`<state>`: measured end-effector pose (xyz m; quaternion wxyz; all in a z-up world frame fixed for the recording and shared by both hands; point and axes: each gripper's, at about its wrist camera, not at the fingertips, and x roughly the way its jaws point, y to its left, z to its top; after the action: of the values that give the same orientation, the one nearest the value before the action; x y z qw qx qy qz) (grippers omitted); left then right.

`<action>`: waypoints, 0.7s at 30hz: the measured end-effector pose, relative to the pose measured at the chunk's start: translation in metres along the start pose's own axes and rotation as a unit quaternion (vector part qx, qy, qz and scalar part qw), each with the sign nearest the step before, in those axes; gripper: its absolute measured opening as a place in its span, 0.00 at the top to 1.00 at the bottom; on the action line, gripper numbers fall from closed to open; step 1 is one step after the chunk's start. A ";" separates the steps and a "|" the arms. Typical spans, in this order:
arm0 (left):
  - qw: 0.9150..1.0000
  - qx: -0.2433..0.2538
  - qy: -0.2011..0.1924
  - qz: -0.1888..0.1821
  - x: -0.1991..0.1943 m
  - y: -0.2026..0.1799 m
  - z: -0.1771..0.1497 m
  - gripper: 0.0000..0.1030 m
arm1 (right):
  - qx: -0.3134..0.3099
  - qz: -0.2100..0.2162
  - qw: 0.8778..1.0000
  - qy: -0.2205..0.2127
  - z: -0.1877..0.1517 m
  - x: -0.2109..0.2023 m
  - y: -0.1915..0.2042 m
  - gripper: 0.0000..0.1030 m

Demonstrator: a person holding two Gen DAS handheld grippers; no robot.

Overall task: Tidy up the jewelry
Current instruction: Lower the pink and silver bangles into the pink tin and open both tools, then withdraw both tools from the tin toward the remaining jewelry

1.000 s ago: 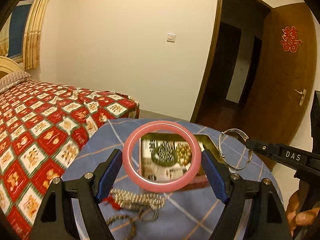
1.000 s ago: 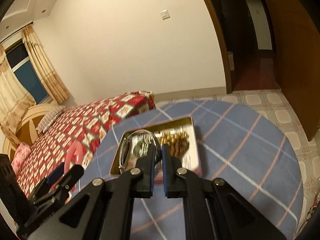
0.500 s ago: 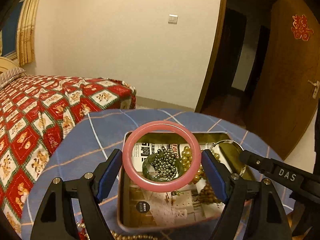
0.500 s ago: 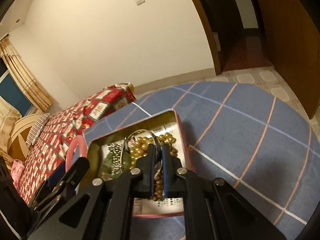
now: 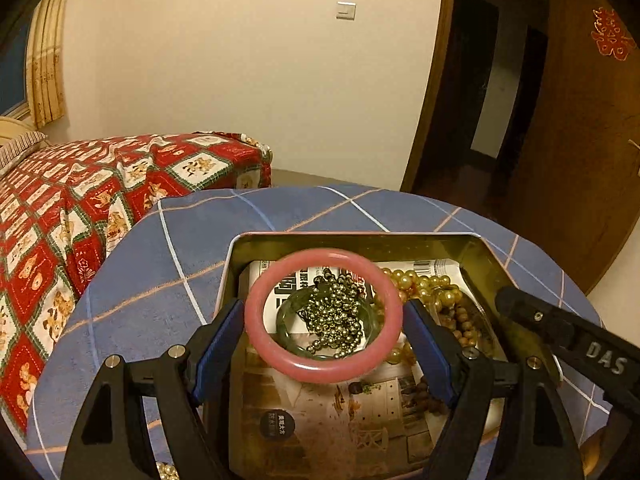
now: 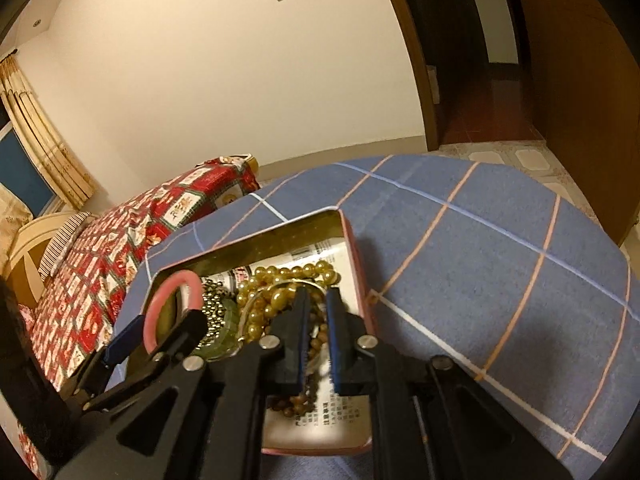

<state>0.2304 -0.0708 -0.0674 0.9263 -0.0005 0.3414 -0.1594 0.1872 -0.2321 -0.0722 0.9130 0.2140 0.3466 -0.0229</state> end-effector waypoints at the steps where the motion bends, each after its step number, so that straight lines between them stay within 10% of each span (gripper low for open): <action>1: 1.000 0.000 0.003 -0.003 -0.001 0.000 0.000 0.21 | 0.002 0.005 1.000 -0.005 0.000 -0.005 0.000 0.70; 7: 1.000 0.007 -0.016 -0.013 -0.030 -0.005 0.004 0.21 | -0.011 -0.013 0.998 -0.052 -0.003 -0.047 0.004 0.50; 21: 1.000 -0.022 -0.010 0.016 -0.109 0.023 -0.066 0.21 | -0.031 -0.040 0.999 0.005 -0.062 -0.068 0.008 0.50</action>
<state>0.1171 -0.0100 -0.0520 0.9320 -0.0173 0.3353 -0.1365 0.0982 -0.2072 -0.0667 0.9157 0.1718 0.3601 -0.0474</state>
